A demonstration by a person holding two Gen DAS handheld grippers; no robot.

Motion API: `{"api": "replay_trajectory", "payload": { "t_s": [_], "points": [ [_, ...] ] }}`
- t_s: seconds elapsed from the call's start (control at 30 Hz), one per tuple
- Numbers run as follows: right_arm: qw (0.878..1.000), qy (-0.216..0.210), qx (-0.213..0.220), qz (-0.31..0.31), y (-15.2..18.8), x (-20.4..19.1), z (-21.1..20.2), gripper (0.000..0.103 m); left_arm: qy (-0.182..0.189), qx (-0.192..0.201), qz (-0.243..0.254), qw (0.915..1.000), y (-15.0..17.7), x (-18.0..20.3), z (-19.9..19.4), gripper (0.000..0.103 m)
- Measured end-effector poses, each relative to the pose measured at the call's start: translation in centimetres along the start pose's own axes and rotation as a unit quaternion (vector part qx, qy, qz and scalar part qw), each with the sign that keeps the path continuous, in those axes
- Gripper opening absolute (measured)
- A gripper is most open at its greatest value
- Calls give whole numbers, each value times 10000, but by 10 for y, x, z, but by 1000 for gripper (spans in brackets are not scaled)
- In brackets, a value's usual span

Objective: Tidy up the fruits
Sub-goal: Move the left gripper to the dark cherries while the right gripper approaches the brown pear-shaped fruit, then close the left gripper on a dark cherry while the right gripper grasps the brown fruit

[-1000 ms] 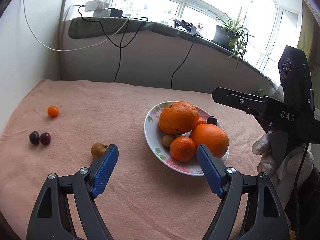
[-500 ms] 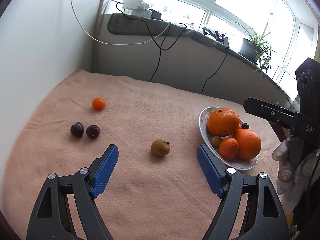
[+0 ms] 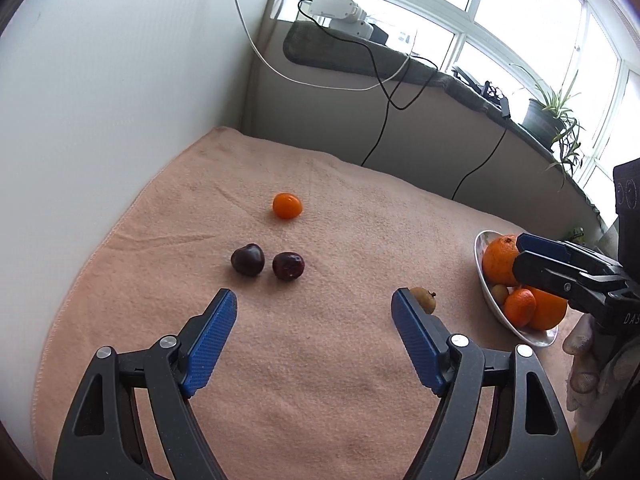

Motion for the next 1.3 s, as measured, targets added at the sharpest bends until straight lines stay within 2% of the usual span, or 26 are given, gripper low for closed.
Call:
{"api": "replay_trajectory", "payload": {
  "t_s": [0.1, 0.27, 0.33, 0.43, 0.53, 0.8, 0.9, 1.07, 1.3],
  "points": [
    [9998, -77, -152, -38, 3, -3, 11, 84, -12, -9, -116, 9999, -4, -12, 4, 76],
    [9991, -140, -367, -142, 7, -8, 25, 71, -96, -3, -254, 9996, -11, -31, 12, 59],
    [9987, -166, -437, -196, 8, -11, 30, 63, -148, -11, -273, 9995, -13, -37, 16, 49],
    [9982, -164, -517, -274, 8, -14, 37, 57, -222, -74, -264, 9994, -15, -39, 23, 38],
    [9975, -197, -591, -323, 8, -16, 42, 50, -224, -146, -279, 9993, -17, -42, 29, 37],
    [9957, -184, -756, -499, 11, -20, 55, 49, -289, -300, -243, 9988, -19, -43, 43, 33],
    [9950, -179, -830, -526, 13, -20, 62, 44, -311, -331, -209, 9988, -20, -41, 44, 33],
    [9942, -181, -897, -557, 15, -19, 68, 43, -331, -456, -132, 9983, -21, -40, 53, 32],
    [9923, -152, -1026, -676, 21, -20, 75, 39, -252, -552, -146, 9980, -22, -40, 60, 25]
  ]
}}
Point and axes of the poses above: each gripper's, at about its wrist camera, not at the fingertips, and z roughly the way its jaws point, x to its right, y to its underside, the point moved 4 cm from there along z, roughly the way its jaws point, and after that the axes turned 2 degrees about -x, right-handed, at the moved point
